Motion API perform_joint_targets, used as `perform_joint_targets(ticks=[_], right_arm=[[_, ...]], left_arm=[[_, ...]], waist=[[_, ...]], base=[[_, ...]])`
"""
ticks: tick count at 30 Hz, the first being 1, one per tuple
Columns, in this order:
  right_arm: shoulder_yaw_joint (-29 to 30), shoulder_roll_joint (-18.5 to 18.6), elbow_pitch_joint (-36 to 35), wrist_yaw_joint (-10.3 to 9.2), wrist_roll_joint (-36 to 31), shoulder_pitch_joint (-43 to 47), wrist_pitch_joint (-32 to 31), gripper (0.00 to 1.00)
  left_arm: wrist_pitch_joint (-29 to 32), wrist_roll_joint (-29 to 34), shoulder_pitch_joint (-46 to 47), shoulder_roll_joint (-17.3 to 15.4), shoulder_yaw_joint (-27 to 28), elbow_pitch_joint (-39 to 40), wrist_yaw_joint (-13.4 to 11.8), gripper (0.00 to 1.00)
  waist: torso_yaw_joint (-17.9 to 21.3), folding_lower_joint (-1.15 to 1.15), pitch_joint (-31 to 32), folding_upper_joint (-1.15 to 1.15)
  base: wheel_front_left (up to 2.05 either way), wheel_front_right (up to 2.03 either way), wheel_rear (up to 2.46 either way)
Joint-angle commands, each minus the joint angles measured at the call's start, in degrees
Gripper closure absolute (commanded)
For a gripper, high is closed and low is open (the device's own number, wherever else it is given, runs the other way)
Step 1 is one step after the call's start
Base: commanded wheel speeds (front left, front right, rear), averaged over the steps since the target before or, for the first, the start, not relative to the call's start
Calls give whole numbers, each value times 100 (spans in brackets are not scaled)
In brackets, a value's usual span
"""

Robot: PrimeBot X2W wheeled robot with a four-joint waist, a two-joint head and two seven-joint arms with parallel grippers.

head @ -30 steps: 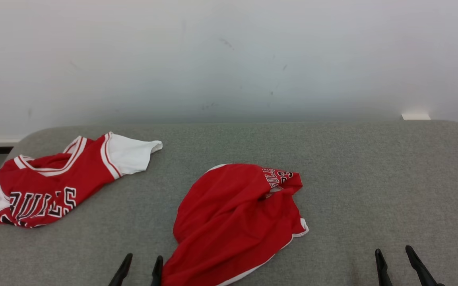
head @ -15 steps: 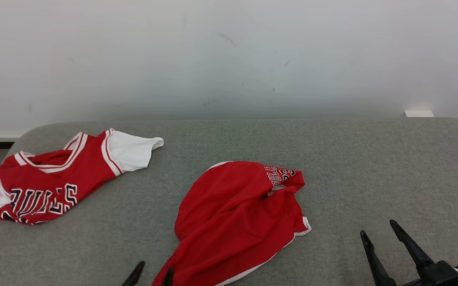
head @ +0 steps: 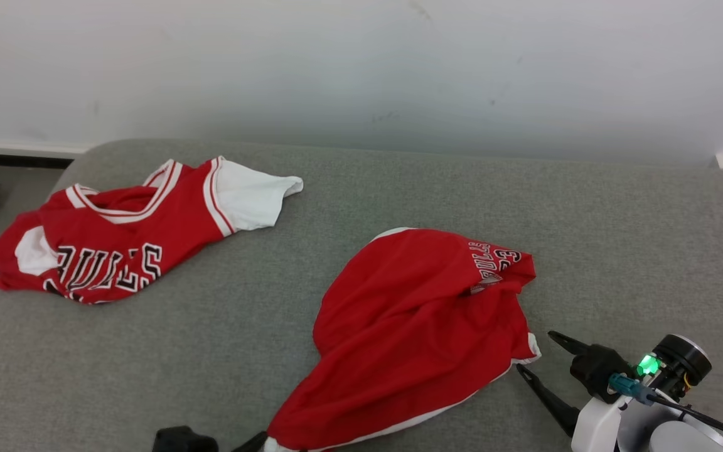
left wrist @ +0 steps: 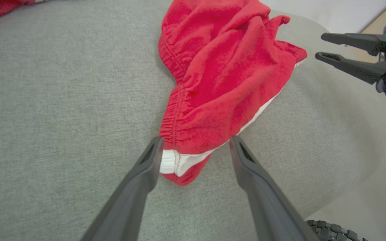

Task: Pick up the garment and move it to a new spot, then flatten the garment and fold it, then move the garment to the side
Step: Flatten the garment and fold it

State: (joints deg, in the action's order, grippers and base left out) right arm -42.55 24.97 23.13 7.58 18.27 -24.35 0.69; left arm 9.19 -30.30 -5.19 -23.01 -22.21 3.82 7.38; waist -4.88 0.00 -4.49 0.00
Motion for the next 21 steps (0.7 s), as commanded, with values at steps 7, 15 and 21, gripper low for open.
perform_joint_targets(ticks=[7,15,21], right_arm=[[-628,43,523,-17,452,-547,-45,0],[-1000,-10,838,-17,684,-840,185,0],[-1162,-81,1017,-17,826,-941,315,0]], left_arm=[[-139,-184,442,-34,-408,-334,12,0],[-290,-353,652,-97,-629,-694,13,0],[-423,-556,790,-136,-771,-919,13,0]], waist=[[-259,0,-435,0],[-240,0,-569,0],[-173,0,-622,0]], base=[[0,0,0],[0,0,0],[0,0,0]])
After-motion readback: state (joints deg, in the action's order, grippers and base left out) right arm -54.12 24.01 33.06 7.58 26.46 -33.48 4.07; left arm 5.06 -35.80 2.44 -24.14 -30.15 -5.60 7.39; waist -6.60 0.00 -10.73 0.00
